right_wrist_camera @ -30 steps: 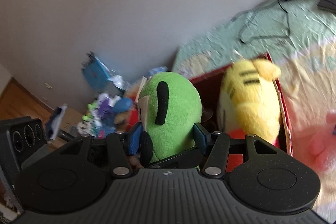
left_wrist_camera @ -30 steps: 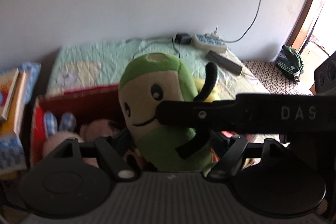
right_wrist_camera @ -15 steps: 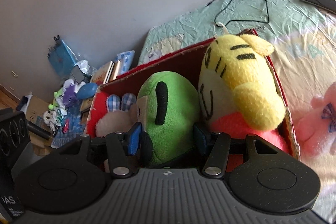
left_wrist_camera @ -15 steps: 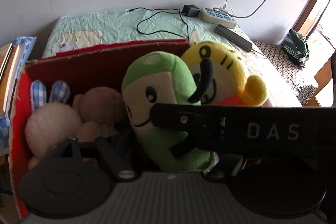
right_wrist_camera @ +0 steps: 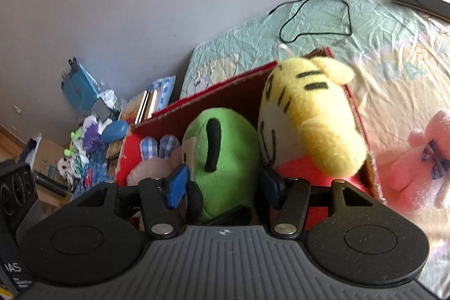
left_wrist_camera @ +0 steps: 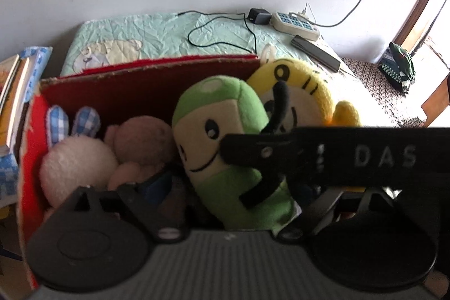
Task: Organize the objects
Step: 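Lower the green plush beside the tiger and open the right gripper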
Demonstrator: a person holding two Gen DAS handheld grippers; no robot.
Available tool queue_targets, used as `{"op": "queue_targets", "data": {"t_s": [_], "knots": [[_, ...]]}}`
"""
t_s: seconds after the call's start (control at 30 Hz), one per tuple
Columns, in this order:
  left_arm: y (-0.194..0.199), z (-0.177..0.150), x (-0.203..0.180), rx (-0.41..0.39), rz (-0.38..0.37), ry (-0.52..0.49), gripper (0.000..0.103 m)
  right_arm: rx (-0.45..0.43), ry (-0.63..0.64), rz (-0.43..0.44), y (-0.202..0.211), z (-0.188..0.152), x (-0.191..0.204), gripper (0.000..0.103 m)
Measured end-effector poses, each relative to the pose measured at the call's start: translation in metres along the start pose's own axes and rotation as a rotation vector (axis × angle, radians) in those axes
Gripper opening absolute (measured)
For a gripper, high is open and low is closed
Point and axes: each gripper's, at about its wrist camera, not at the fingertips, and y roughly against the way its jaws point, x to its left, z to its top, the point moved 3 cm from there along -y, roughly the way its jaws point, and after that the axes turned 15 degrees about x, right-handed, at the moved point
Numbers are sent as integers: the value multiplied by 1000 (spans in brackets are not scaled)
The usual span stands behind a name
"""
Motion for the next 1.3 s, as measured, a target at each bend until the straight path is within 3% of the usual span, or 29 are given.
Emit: {"op": "queue_targets", "data": {"t_s": [0.13, 0.23, 0.47, 1.3], "knots": [[10, -1, 0, -22, -9, -5, 91, -52, 3, -3, 5, 4, 0, 42], [13, -2, -1, -32, 21, -5, 91, -40, 15, 5, 0, 5, 0, 37], [2, 1, -5, 7, 54, -3, 86, -30, 23, -4, -6, 4, -7, 34], [-15, 0, -29, 87, 173, 5, 92, -52, 59, 46, -3, -8, -19, 35]]}}
